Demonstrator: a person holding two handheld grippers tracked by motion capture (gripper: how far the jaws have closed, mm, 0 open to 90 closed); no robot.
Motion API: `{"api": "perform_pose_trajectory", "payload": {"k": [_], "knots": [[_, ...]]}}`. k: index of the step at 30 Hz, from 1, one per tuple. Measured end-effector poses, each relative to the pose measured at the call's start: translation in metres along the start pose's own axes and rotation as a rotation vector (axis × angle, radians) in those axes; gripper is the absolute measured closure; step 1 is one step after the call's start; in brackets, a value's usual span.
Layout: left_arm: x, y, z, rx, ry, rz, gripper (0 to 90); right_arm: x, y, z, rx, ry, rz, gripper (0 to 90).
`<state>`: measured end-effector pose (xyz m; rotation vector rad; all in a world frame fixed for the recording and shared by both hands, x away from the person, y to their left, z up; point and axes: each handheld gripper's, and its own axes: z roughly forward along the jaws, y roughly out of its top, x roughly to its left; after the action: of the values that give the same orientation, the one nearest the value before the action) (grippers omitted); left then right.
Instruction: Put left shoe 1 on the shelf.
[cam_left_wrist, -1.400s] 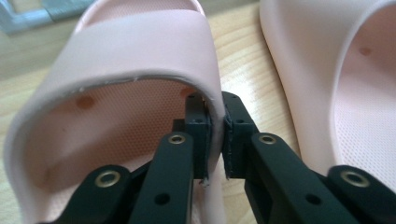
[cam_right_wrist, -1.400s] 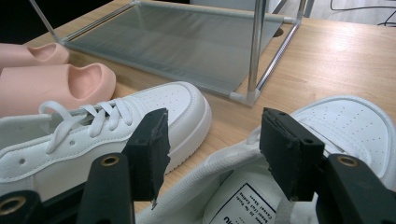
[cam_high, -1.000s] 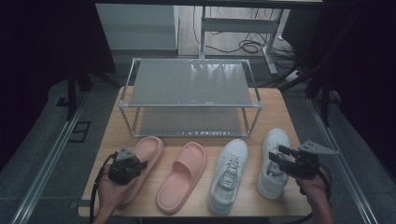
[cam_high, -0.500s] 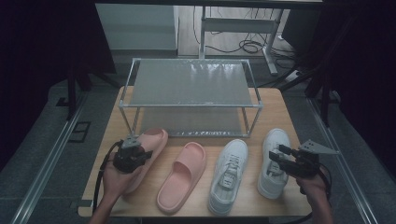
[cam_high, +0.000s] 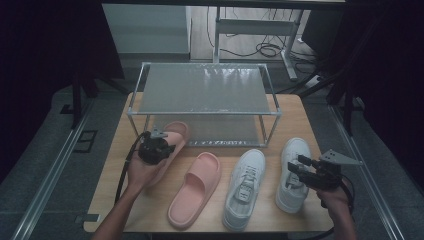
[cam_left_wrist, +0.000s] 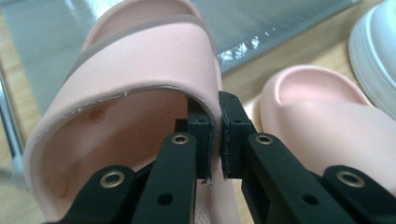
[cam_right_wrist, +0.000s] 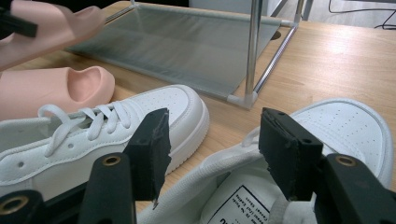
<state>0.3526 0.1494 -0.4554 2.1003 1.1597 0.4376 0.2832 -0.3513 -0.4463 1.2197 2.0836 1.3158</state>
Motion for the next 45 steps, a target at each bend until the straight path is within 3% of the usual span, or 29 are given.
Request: {"api": "perform_pose_trajectory", "payload": {"k": [18, 26, 28, 40, 43, 45], "knots": [[-0.001, 0.030, 0.052, 0.027, 0.045, 0.044, 85.2, -0.003, -0.002, 0.001, 0.007, -0.001, 0.005, 43.6], [-0.005, 0.034, 0.066, 0.030, 0.077, 0.042, 85.2, -0.004, -0.001, 0.000, 0.001, -0.001, 0.006, 43.6], [-0.006, 0.036, 0.073, 0.033, 0.089, 0.062, 85.1, -0.004, -0.002, 0.000, 0.001, 0.000, 0.008, 43.6], [-0.004, 0.034, 0.088, 0.036, 0.109, 0.046, 83.9, -0.004, -0.002, 0.001, 0.011, 0.000, 0.007, 43.6], [-0.005, 0.033, 0.088, 0.045, 0.112, 0.040, 76.3, -0.004, -0.002, 0.000, 0.007, 0.000, 0.004, 43.6], [-0.007, 0.031, 0.085, 0.044, 0.111, 0.042, 65.7, -0.003, -0.002, 0.000, 0.005, 0.000, 0.004, 43.6]]}}
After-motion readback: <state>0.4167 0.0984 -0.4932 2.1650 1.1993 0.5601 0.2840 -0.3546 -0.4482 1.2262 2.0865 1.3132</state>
